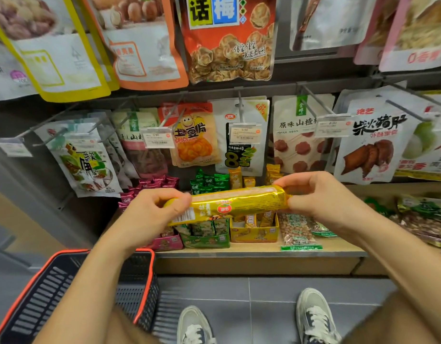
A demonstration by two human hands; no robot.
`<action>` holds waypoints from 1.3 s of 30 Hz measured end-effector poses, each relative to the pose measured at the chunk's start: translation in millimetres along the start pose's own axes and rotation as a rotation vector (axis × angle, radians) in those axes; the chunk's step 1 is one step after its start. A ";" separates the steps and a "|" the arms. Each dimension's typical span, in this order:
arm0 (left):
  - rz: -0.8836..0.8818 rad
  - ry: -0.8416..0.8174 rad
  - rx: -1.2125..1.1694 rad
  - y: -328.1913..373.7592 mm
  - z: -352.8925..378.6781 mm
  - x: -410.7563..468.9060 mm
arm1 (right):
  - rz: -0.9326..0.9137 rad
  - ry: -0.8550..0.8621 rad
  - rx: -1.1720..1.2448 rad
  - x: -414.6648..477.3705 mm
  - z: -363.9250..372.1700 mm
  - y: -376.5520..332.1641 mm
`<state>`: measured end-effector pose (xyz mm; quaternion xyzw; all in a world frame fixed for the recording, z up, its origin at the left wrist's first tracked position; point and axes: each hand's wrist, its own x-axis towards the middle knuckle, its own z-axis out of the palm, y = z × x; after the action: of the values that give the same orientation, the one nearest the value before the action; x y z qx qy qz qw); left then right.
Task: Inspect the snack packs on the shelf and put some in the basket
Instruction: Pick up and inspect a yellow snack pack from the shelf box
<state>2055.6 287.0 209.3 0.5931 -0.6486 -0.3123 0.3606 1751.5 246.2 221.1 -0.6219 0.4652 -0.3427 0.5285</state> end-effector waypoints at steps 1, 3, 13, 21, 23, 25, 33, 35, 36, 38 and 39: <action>-0.023 0.009 -0.031 -2.0 0.1 0.1 | -0.026 0.025 -0.073 -0.2 0.9 0.1; -0.063 0.010 -0.111 -5.0 -1.8 0.0 | -0.070 0.061 -0.124 -0.2 -0.3 0.9; 0.081 0.049 -0.304 -0.7 -9.4 -3.4 | 0.347 -0.397 0.301 5.5 -9.1 10.0; 0.161 0.181 -0.290 10.0 13.1 0.8 | 0.241 -0.728 0.202 2.7 -3.6 12.5; 0.162 0.168 -0.317 9.3 14.8 1.8 | 0.238 -0.782 0.275 2.1 -7.3 15.4; 0.145 0.098 -0.398 7.1 15.8 2.4 | 0.236 -0.809 0.254 0.5 -6.1 19.9; -0.253 -0.051 -0.343 13.2 41.3 11.6 | 0.011 -0.429 -0.448 7.5 -3.9 37.4; -0.244 -0.050 -0.337 16.4 45.3 15.6 | -0.036 -0.382 -0.551 10.6 -6.4 44.8; -0.219 -0.023 -0.346 18.7 46.6 18.4 | -0.052 -0.374 -0.583 12.4 -8.3 48.3; -0.155 0.051 -0.351 26.8 50.1 23.6 | -0.059 -0.386 -0.661 16.8 -11.4 54.0; -0.120 0.069 -0.338 31.7 52.9 26.7 | -0.045 -0.405 -0.703 19.1 -12.7 56.3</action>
<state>1993.1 262.4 209.4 0.5722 -0.5376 -0.4170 0.4580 1734.1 223.5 167.6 -0.8298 0.4267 -0.0449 0.3570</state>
